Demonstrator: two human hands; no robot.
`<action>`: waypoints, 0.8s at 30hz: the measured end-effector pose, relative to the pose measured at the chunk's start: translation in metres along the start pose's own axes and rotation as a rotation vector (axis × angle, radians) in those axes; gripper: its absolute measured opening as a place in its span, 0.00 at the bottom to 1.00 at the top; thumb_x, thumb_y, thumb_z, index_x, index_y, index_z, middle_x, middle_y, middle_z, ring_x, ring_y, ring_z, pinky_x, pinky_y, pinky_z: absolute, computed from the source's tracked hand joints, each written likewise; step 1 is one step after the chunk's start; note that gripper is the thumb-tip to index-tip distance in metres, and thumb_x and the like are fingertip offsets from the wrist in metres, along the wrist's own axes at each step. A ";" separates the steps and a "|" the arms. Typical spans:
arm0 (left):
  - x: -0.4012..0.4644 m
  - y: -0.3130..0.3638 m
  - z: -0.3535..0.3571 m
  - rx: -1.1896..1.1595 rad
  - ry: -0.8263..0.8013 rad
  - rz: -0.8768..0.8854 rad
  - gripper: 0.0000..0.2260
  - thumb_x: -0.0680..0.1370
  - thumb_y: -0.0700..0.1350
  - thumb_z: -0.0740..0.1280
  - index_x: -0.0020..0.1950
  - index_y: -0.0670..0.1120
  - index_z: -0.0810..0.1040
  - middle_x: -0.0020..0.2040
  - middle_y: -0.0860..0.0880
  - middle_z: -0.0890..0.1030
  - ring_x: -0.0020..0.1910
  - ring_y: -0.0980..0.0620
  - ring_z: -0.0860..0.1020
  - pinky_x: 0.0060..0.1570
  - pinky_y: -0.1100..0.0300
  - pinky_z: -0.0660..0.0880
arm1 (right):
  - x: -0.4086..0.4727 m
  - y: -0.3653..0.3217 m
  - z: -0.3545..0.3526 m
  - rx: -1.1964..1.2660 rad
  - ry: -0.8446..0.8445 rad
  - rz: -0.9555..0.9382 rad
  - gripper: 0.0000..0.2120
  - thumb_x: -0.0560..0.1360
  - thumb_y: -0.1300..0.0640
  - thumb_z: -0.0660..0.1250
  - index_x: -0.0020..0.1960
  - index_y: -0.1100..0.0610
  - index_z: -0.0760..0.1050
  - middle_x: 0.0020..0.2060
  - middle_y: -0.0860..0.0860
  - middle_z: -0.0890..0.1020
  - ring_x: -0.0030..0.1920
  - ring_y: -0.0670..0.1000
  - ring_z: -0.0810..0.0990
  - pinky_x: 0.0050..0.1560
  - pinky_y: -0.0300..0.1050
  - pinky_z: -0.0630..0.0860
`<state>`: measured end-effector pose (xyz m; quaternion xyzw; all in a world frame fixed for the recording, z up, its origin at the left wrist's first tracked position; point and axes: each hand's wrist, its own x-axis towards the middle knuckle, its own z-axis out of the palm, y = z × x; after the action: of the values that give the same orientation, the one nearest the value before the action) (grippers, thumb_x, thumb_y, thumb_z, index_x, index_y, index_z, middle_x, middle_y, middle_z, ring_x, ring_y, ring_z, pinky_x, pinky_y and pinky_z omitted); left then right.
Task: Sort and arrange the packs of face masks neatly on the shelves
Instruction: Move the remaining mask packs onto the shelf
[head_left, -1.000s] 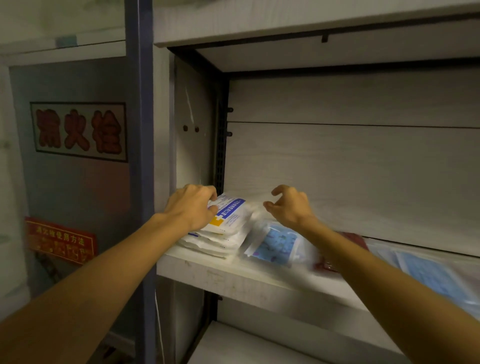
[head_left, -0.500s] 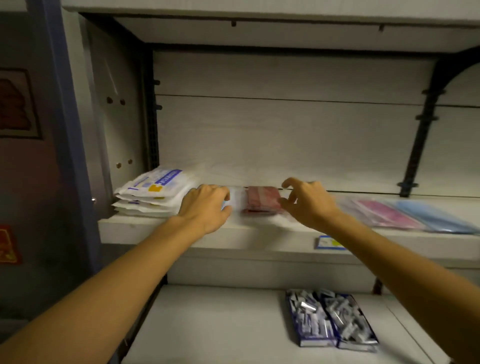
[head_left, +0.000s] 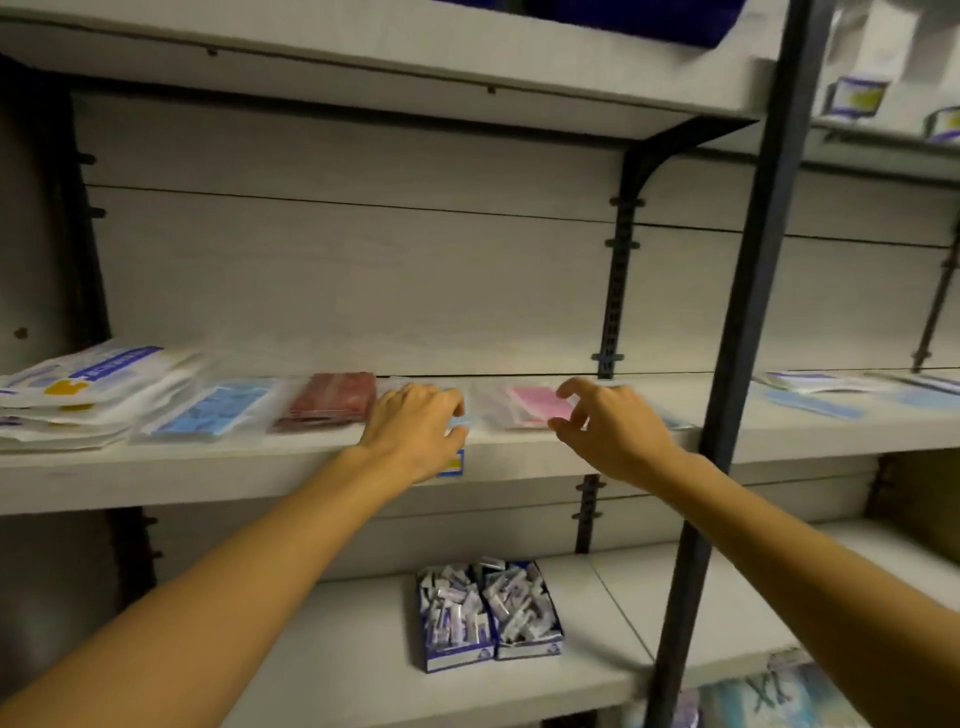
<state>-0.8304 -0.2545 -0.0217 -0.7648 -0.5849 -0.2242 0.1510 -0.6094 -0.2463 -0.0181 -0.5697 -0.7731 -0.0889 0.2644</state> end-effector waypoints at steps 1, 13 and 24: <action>0.005 0.017 0.003 -0.009 0.004 0.005 0.14 0.79 0.52 0.61 0.61 0.49 0.75 0.59 0.48 0.78 0.59 0.46 0.74 0.54 0.56 0.69 | -0.005 0.017 -0.008 0.003 -0.011 0.002 0.21 0.78 0.46 0.64 0.67 0.52 0.69 0.50 0.52 0.84 0.49 0.52 0.81 0.49 0.50 0.79; 0.067 0.242 0.066 -0.169 0.002 0.153 0.12 0.78 0.50 0.63 0.60 0.48 0.76 0.56 0.48 0.79 0.55 0.47 0.77 0.52 0.53 0.75 | -0.071 0.229 -0.095 -0.061 -0.021 0.117 0.18 0.78 0.50 0.65 0.66 0.54 0.70 0.51 0.51 0.83 0.47 0.50 0.80 0.46 0.40 0.74; 0.131 0.380 0.120 -0.176 -0.110 0.338 0.14 0.80 0.50 0.60 0.64 0.48 0.73 0.60 0.47 0.77 0.58 0.47 0.73 0.54 0.54 0.70 | -0.100 0.381 -0.115 -0.045 -0.026 0.313 0.17 0.78 0.52 0.66 0.65 0.54 0.71 0.48 0.51 0.83 0.45 0.50 0.80 0.51 0.46 0.80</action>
<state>-0.4162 -0.1900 -0.0446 -0.8734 -0.4337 -0.2038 0.0870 -0.1999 -0.2527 -0.0350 -0.6902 -0.6759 -0.0564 0.2520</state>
